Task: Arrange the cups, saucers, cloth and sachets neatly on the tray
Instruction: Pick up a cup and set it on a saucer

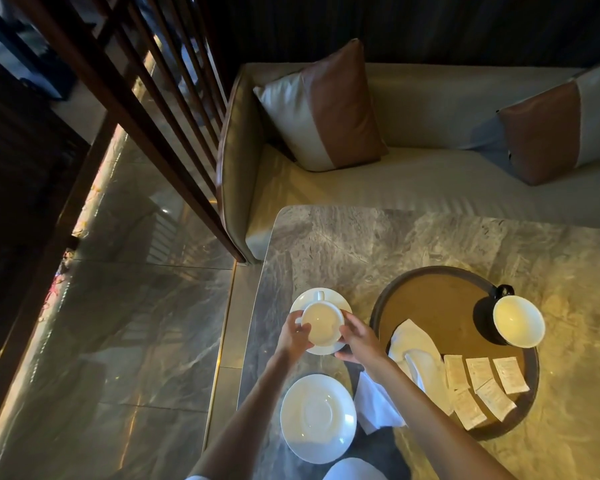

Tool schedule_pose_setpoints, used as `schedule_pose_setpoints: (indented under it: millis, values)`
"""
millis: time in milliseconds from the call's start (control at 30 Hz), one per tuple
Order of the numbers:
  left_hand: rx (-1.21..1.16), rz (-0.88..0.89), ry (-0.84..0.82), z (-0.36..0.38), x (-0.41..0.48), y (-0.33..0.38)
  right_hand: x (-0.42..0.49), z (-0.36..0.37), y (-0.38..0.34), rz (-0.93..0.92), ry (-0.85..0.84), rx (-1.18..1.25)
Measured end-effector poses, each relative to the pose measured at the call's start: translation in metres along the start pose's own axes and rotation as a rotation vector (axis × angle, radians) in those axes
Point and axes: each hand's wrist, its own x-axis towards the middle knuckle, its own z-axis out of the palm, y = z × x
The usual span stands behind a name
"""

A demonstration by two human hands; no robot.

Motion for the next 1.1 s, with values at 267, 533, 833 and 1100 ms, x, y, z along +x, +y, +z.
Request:
schedule_pose_setpoints:
  millis: [267, 533, 833, 1100]
  values:
    - [-0.011, 0.007, 0.011, 0.003, 0.0, 0.004, 0.001, -0.002, -0.003, 0.021, -0.002, 0.026]
    - [0.311, 0.035, 0.07, 0.001, -0.01, 0.017, -0.009, -0.015, -0.007, -0.003, -0.035, 0.13]
    - [0.758, 0.339, 0.358, 0.085, -0.043, 0.08, -0.061, -0.159, -0.029, -0.337, 0.33, 0.147]
    - [0.703, 0.297, 0.004, 0.268, -0.047, 0.108, -0.032, -0.34, -0.015, -0.299, 0.736, -0.087]
